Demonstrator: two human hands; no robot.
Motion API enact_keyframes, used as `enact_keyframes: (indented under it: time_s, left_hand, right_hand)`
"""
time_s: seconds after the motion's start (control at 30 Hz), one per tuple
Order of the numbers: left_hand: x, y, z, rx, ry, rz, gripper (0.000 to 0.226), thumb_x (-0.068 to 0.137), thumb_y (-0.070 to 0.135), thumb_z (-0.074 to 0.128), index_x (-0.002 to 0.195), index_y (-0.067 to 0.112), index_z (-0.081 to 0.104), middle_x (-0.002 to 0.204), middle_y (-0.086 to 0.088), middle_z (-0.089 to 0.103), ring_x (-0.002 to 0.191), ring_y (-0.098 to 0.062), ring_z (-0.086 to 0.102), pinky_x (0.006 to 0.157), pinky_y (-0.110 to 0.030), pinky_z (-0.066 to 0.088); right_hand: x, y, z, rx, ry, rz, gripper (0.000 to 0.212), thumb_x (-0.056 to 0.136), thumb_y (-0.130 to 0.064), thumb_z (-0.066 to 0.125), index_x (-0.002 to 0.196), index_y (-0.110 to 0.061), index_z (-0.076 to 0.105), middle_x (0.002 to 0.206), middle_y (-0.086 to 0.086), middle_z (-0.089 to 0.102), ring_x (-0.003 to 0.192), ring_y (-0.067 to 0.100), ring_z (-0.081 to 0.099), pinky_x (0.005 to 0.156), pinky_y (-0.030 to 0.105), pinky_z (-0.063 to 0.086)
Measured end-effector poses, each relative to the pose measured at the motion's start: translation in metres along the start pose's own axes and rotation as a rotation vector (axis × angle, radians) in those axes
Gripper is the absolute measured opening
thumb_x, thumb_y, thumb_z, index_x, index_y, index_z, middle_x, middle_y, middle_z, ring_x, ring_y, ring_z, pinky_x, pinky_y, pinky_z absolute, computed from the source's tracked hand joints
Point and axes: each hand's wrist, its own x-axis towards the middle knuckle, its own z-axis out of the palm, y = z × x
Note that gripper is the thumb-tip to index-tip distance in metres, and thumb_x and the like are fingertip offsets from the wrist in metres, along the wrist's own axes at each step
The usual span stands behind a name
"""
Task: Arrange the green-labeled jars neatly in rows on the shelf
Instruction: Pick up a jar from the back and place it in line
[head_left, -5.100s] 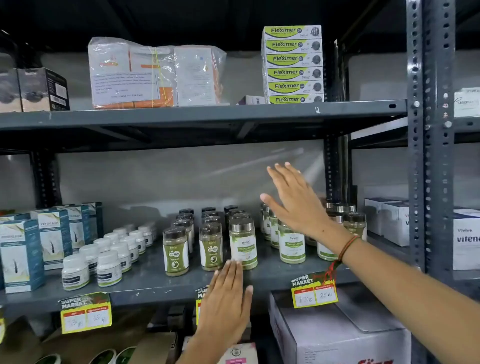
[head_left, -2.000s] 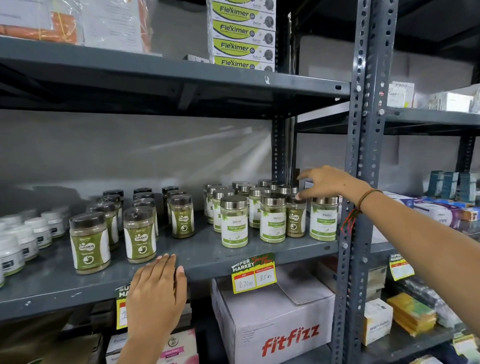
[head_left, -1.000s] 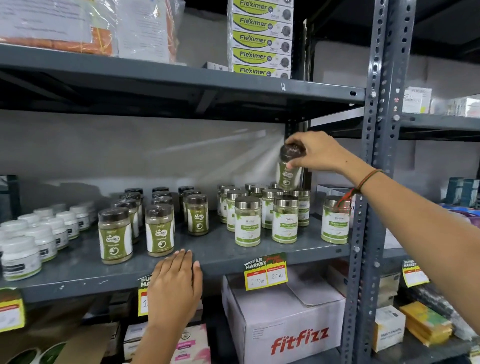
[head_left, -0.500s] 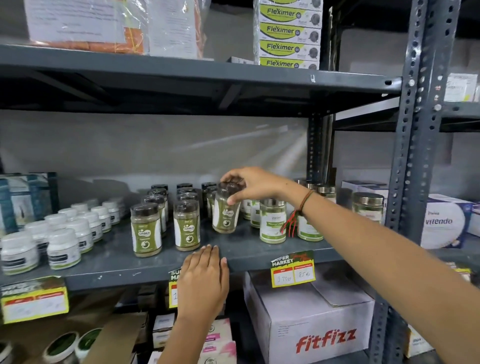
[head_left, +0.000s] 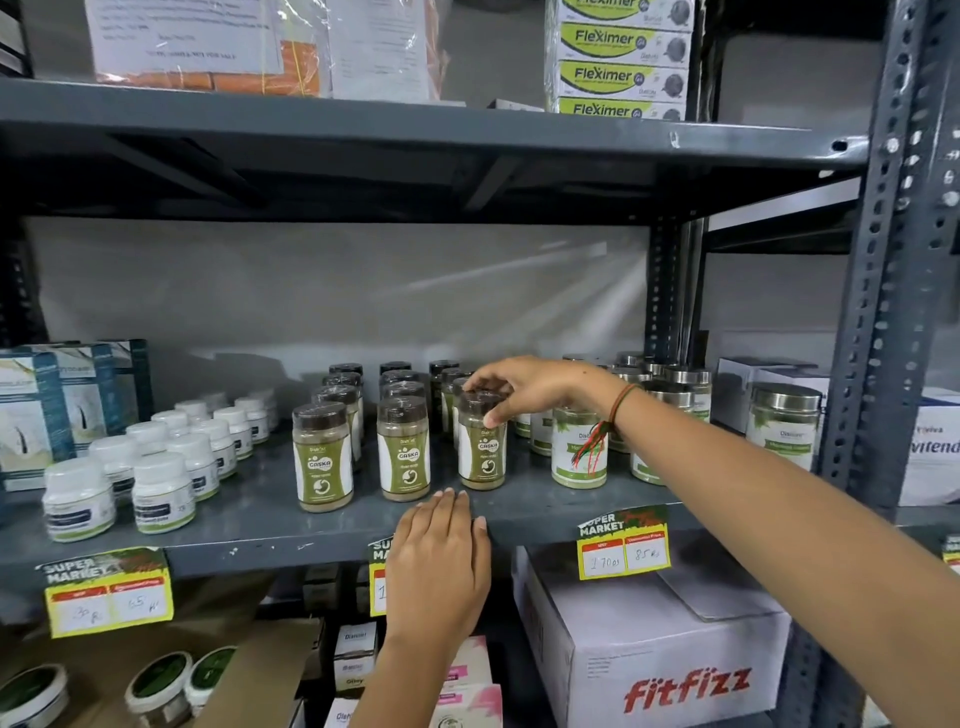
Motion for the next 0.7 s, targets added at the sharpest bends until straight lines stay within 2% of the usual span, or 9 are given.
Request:
enact_keyframes:
  time_s: [0.2, 0.3, 0.37, 0.5, 0.7]
  left_hand:
    - [0.000, 0.001, -0.002, 0.002, -0.011, 0.006, 0.039, 0.093, 0.032, 0.043, 0.114, 0.009, 0.066, 0.115, -0.008, 0.070, 0.110, -0.021, 0.063, 0.100, -0.039, 0.047]
    - [0.001, 0.002, -0.004, -0.004, -0.029, -0.002, 0.041, 0.094, 0.033, 0.041, 0.116, 0.009, 0.065, 0.118, -0.008, 0.069, 0.112, -0.022, 0.061, 0.101, -0.039, 0.046]
    - [0.000, 0.002, -0.007, -0.008, -0.040, -0.006, 0.042, 0.095, 0.033, 0.039, 0.119, 0.009, 0.063, 0.121, -0.008, 0.067, 0.115, -0.022, 0.059, 0.103, -0.039, 0.044]
    - [0.000, 0.004, -0.011, -0.009, -0.058, -0.009, 0.043, 0.096, 0.033, 0.038, 0.121, 0.009, 0.061, 0.124, -0.009, 0.066, 0.117, -0.022, 0.058, 0.104, -0.038, 0.040]
    - [0.000, 0.006, -0.013, -0.008, -0.077, -0.025, 0.045, 0.095, 0.034, 0.036, 0.119, 0.006, 0.063, 0.122, -0.012, 0.067, 0.116, -0.025, 0.059, 0.104, -0.039, 0.041]
  right_hand:
    - [-0.001, -0.005, 0.001, -0.056, -0.003, 0.011, 0.062, 0.088, -0.025, 0.071, 0.145, -0.020, 0.046, 0.150, 0.004, 0.047, 0.136, 0.022, 0.045, 0.111, 0.032, 0.036]
    - [-0.006, -0.006, 0.004, -0.105, 0.027, 0.005, 0.063, 0.090, -0.030, 0.069, 0.147, -0.022, 0.043, 0.152, 0.001, 0.046, 0.137, 0.020, 0.044, 0.100, 0.023, 0.032]
    - [-0.012, -0.006, 0.006, -0.112, 0.069, 0.000, 0.065, 0.089, -0.032, 0.069, 0.148, -0.023, 0.042, 0.150, 0.002, 0.048, 0.135, 0.021, 0.047, 0.095, 0.022, 0.033]
    - [-0.031, -0.005, 0.005, -0.048, 0.191, -0.020, 0.059, 0.091, -0.026, 0.067, 0.146, -0.020, 0.045, 0.144, 0.004, 0.054, 0.130, 0.021, 0.053, 0.106, 0.029, 0.039]
    - [-0.075, 0.014, -0.008, -0.066, 0.468, -0.067, 0.045, 0.091, -0.022, 0.065, 0.135, -0.014, 0.058, 0.135, 0.005, 0.062, 0.123, 0.017, 0.059, 0.102, 0.026, 0.043]
